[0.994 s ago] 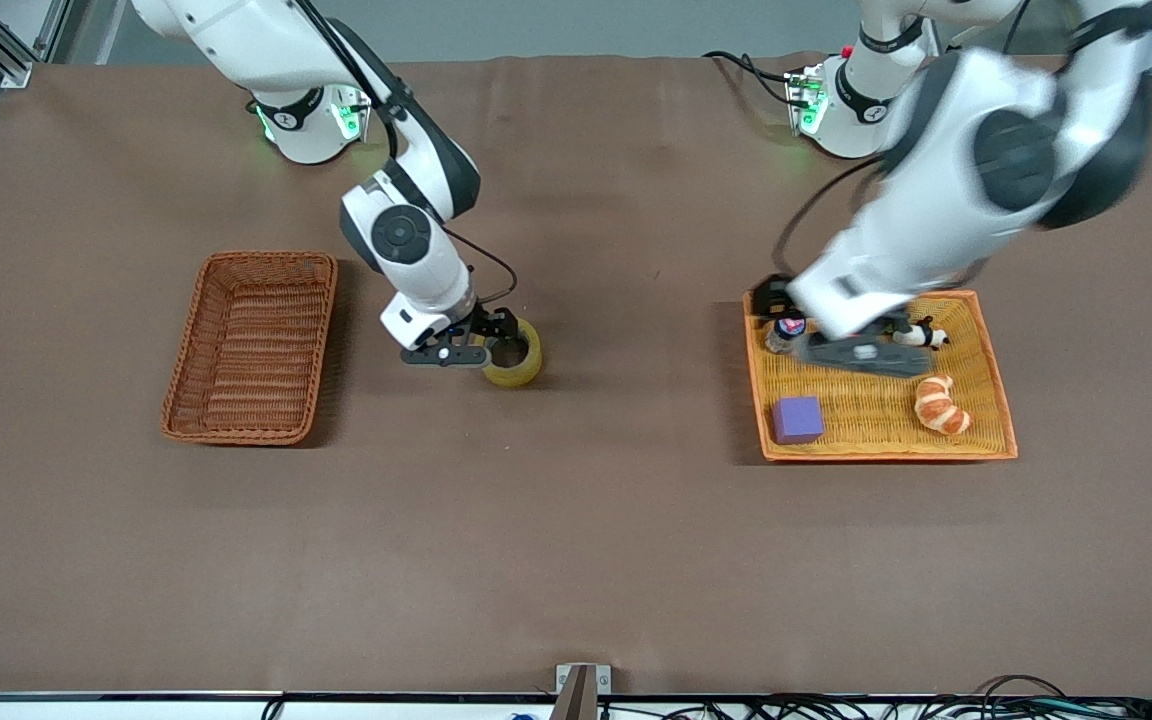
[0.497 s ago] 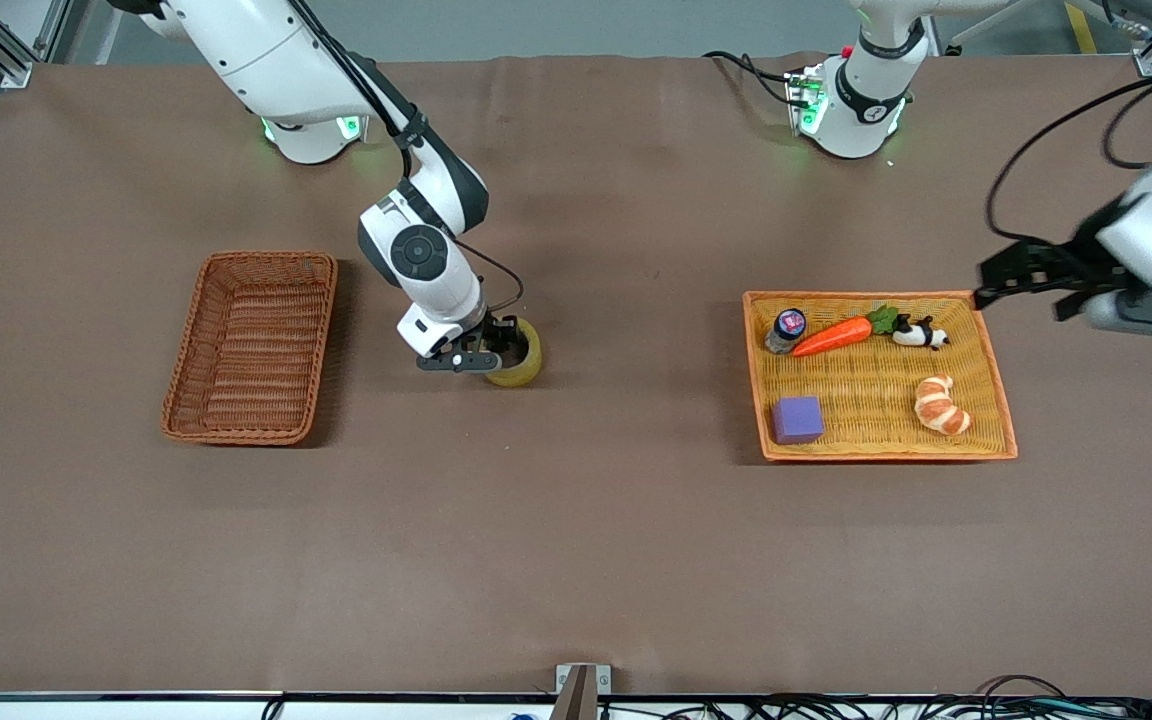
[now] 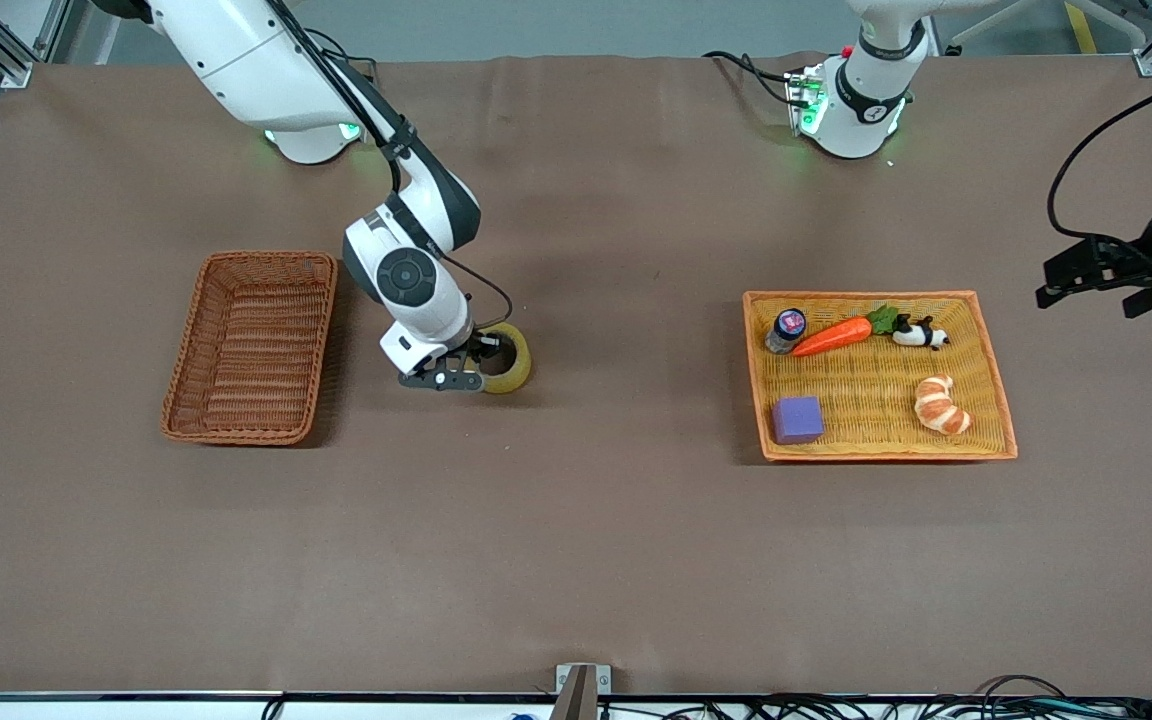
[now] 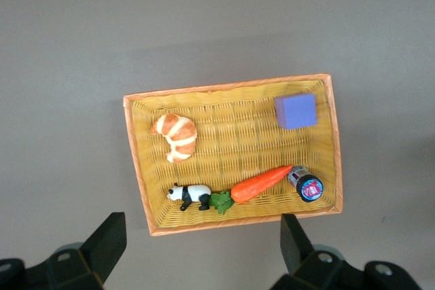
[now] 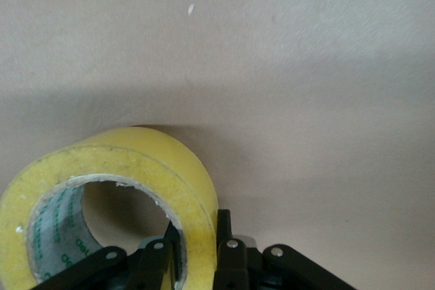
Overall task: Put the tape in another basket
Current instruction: 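Move the tape into the wicker basket with the right gripper, then open the right gripper and withdraw it from the basket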
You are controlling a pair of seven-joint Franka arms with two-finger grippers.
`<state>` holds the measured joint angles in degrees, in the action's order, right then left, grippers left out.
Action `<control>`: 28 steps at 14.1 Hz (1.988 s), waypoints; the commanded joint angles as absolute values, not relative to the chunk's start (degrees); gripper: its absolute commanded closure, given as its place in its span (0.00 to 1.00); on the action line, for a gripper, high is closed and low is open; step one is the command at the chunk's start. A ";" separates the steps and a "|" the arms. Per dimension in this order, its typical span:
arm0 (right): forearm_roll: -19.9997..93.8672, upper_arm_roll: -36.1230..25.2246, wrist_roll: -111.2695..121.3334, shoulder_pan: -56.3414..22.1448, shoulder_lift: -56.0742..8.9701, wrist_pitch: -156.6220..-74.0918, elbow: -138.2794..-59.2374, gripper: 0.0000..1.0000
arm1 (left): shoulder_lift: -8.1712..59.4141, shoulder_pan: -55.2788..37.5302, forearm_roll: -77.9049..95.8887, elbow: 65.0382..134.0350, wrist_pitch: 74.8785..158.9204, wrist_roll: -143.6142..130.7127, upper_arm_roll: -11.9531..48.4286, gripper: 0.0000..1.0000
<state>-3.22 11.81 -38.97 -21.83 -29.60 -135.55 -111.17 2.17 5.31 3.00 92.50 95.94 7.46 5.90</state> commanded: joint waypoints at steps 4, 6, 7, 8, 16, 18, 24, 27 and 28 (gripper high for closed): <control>-3.96 12.30 -22.47 -11.19 -19.80 -119.74 -108.28 1.00 | 1.32 5.18 1.23 93.69 96.33 4.57 8.44 0.00; -4.04 11.61 -11.13 -7.58 -17.41 -115.33 -108.63 1.00 | 0.71 6.06 1.14 94.39 96.33 3.26 10.27 0.00; -4.04 9.86 -7.59 -6.43 -16.27 -113.75 -108.98 1.00 | -0.08 7.72 0.62 94.74 96.33 2.29 11.94 0.00; -4.04 7.67 -3.47 -6.42 -15.56 -112.43 -109.16 1.00 | -0.44 8.00 0.27 95.09 96.33 2.02 13.00 0.00; -4.13 -5.00 12.82 -5.71 -14.85 -124.79 -123.21 1.00 | -0.79 -0.53 0.18 95.71 96.33 0.09 5.89 0.00; -4.13 -7.02 16.33 -5.71 -15.03 -126.56 -124.19 1.00 | -0.70 -0.18 0.26 95.71 96.33 0.00 5.89 0.00; -4.31 -8.52 19.16 -5.63 -16.79 -132.02 -125.86 0.63 | -2.19 -0.09 0.18 96.41 96.15 -2.54 6.42 0.00; -4.13 -8.88 18.55 -5.10 -16.35 -131.75 -124.20 0.00 | -3.69 -0.18 0.18 98.08 96.33 -2.81 6.50 0.00; -4.04 -8.88 18.28 -5.53 -15.83 -129.83 -122.88 0.00 | -3.69 -0.44 0.18 98.09 96.33 -3.51 6.50 0.00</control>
<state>-3.62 -9.05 18.32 -5.85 -17.48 -131.88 -124.35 -1.53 -0.09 1.23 95.71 95.97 -1.98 6.30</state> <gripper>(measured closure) 0.423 0.000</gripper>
